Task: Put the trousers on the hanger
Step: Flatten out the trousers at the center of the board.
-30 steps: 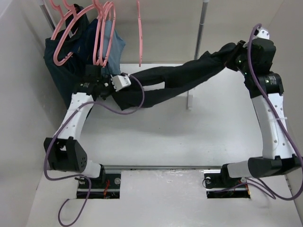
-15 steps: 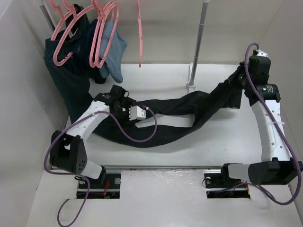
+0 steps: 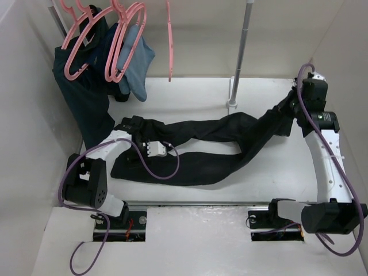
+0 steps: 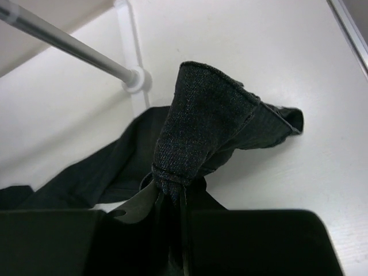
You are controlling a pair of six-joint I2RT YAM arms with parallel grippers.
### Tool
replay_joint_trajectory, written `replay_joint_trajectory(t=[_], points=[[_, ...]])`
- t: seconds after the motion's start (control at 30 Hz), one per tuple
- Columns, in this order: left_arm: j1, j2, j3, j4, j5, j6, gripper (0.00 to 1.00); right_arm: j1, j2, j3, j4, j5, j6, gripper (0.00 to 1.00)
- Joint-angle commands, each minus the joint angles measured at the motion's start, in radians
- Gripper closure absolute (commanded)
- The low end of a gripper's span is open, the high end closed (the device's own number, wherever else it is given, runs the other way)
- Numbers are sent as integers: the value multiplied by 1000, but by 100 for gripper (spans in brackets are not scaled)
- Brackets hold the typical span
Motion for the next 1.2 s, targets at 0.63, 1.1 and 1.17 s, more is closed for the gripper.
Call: replay_joint_trajectory(t=[0.63, 1.1, 1.17], points=[[67, -46, -370, 46, -457, -254, 19, -122, -463, -391, -220, 607, 689, 0], [162, -109, 106, -33, -125, -441, 20, -144, 249, -174, 125, 44, 130, 0], [162, -118, 107, 9, -114, -429, 19, -155, 337, -119, 125, 44, 83, 0]])
